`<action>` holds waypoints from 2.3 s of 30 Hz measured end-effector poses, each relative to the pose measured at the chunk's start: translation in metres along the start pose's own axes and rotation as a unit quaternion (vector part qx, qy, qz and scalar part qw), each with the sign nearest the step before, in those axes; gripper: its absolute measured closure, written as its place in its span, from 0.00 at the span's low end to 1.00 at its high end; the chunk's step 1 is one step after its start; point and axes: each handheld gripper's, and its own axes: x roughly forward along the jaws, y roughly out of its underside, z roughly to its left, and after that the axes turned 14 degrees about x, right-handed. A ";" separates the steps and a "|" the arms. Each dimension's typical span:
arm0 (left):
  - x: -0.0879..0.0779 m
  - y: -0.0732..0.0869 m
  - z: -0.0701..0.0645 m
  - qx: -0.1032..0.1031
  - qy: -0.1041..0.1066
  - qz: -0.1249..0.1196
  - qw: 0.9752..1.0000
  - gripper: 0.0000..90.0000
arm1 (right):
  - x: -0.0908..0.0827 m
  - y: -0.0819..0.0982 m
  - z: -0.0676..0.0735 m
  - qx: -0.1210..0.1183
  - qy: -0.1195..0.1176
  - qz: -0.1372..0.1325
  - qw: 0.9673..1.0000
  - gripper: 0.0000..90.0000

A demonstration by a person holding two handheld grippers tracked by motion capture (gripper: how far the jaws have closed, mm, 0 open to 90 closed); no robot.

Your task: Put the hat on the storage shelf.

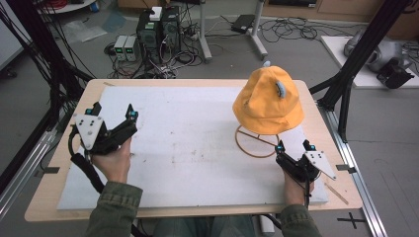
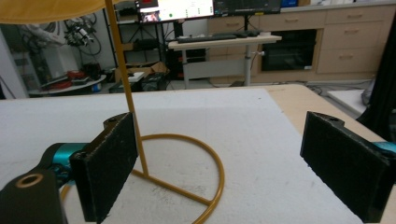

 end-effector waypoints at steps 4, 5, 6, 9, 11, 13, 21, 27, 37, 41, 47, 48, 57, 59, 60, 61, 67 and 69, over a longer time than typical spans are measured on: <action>-0.011 0.024 0.001 0.005 -0.008 0.017 1.000 0.14 | -0.002 -0.001 -0.001 0.008 0.004 -0.005 1.000 0.12; -0.013 0.028 0.000 0.006 -0.010 0.021 1.000 0.14 | -0.002 -0.001 -0.001 0.005 0.005 -0.009 1.000 0.12; -0.016 0.034 0.000 0.006 -0.012 0.024 1.000 0.14 | -0.003 0.000 -0.001 0.007 0.006 -0.006 1.000 0.12; -0.023 0.050 -0.002 0.008 -0.021 0.028 0.999 0.14 | -0.003 0.000 -0.001 0.004 0.007 -0.006 1.000 0.12; -0.027 0.058 -0.003 0.015 -0.029 0.029 0.999 0.15 | -0.004 0.001 -0.002 0.003 0.010 -0.012 1.000 0.12; -0.029 0.067 -0.003 0.017 -0.034 0.037 0.999 0.15 | -0.005 0.001 -0.002 -0.002 0.011 -0.019 1.000 0.12; -0.032 0.080 0.002 0.013 -0.034 0.055 0.998 0.15 | -0.006 0.001 -0.001 -0.008 0.007 -0.020 1.000 0.12; -0.031 0.081 0.003 0.014 -0.033 0.058 0.998 0.15 | -0.006 0.002 0.002 -0.011 0.000 -0.013 1.000 0.12; -0.028 0.083 0.000 0.018 -0.028 0.059 0.998 0.15 | -0.006 0.004 0.002 -0.009 -0.005 -0.004 1.000 0.12; -0.028 0.085 -0.001 0.015 -0.026 0.061 0.998 0.15 | -0.008 0.003 0.001 -0.011 -0.009 -0.006 1.000 0.12; -0.028 0.086 -0.002 0.014 -0.029 0.060 0.998 0.15 | -0.008 0.004 0.001 -0.014 -0.014 0.000 1.000 0.12; -0.027 0.086 -0.002 0.012 -0.028 0.061 0.998 0.15 | -0.008 0.004 0.001 -0.013 -0.014 0.002 1.000 0.12; -0.027 0.086 -0.003 0.013 -0.020 0.062 0.998 0.15 | -0.007 0.005 0.003 -0.016 -0.017 0.002 1.000 0.12; -0.028 0.086 -0.003 0.012 -0.018 0.061 0.998 0.15 | -0.008 0.005 0.003 -0.014 -0.017 0.004 1.000 0.12; -0.028 0.086 -0.003 0.011 -0.017 0.061 0.998 0.15 | -0.008 0.005 0.003 -0.016 -0.018 0.004 1.000 0.12; -0.028 0.086 -0.003 0.010 -0.016 0.062 0.998 0.15 | -0.008 0.004 0.002 -0.017 -0.018 0.003 1.000 0.12; -0.025 0.089 -0.004 0.013 0.002 0.076 0.997 0.15 | -0.007 0.005 0.001 -0.014 -0.016 0.006 1.000 0.12; -0.025 0.089 -0.004 0.017 0.012 0.082 0.996 0.15 | -0.008 0.005 0.001 -0.014 -0.017 0.006 1.000 0.12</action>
